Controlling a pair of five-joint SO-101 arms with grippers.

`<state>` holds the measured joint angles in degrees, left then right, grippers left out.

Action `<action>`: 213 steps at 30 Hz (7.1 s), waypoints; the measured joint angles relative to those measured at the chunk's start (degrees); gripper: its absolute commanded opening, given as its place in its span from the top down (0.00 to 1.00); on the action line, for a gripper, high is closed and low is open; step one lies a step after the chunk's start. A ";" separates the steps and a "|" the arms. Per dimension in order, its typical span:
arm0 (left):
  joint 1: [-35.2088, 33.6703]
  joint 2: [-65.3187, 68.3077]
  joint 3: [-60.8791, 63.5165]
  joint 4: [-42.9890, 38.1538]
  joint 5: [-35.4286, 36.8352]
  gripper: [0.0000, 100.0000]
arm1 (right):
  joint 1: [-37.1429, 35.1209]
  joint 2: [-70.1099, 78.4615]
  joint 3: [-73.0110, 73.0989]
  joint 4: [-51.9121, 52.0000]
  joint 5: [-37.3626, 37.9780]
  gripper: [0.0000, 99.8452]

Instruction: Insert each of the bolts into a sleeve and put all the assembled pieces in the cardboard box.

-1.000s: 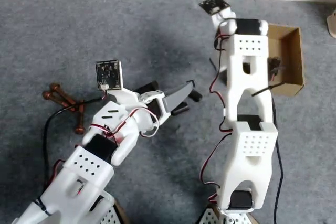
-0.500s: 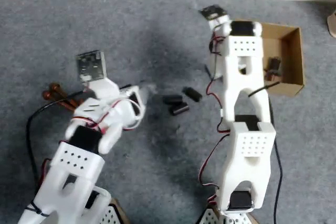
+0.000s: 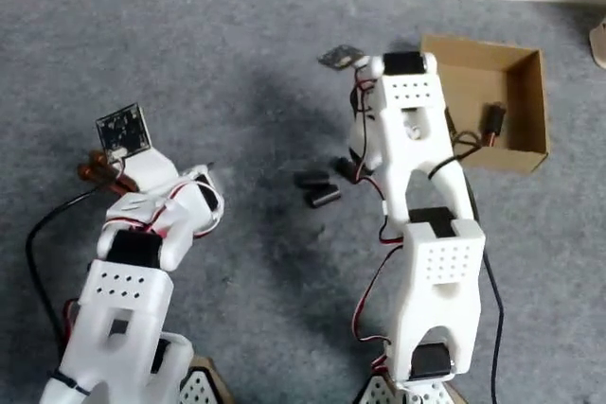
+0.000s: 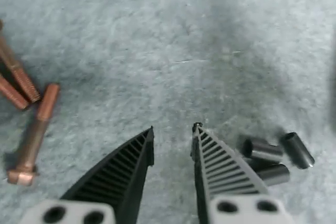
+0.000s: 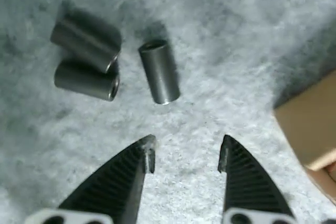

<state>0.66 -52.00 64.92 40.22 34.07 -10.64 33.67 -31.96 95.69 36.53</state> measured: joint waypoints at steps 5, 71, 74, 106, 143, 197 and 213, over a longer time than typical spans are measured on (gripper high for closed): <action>-0.62 0.00 0.88 0.00 -0.26 0.87 | -1.85 0.00 4.31 -3.25 1.05 0.81; -20.13 0.00 -0.18 8.97 -6.51 0.88 | -10.29 -1.58 26.46 -30.07 -4.84 0.99; -21.89 0.00 -3.16 8.97 -5.01 0.88 | -10.29 -1.58 26.46 -30.07 -4.84 0.99; -32.97 60.13 -42.99 8.97 16.79 0.87 | -10.29 -1.58 26.46 -30.07 -4.84 0.99; -32.97 97.93 -94.95 38.33 4.75 0.90 | -10.29 -1.58 26.46 -30.07 -4.84 0.99; -19.69 109.27 -157.27 59.78 -4.40 1.00 | -7.03 -38.07 71.38 -65.32 -7.91 0.99; -11.43 109.27 -157.27 59.78 -5.01 1.00 | -4.75 -54.33 73.93 -63.47 -12.13 0.99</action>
<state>-10.77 57.27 -92.35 100.00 29.05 -15.38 -20.66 41.98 32.22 24.40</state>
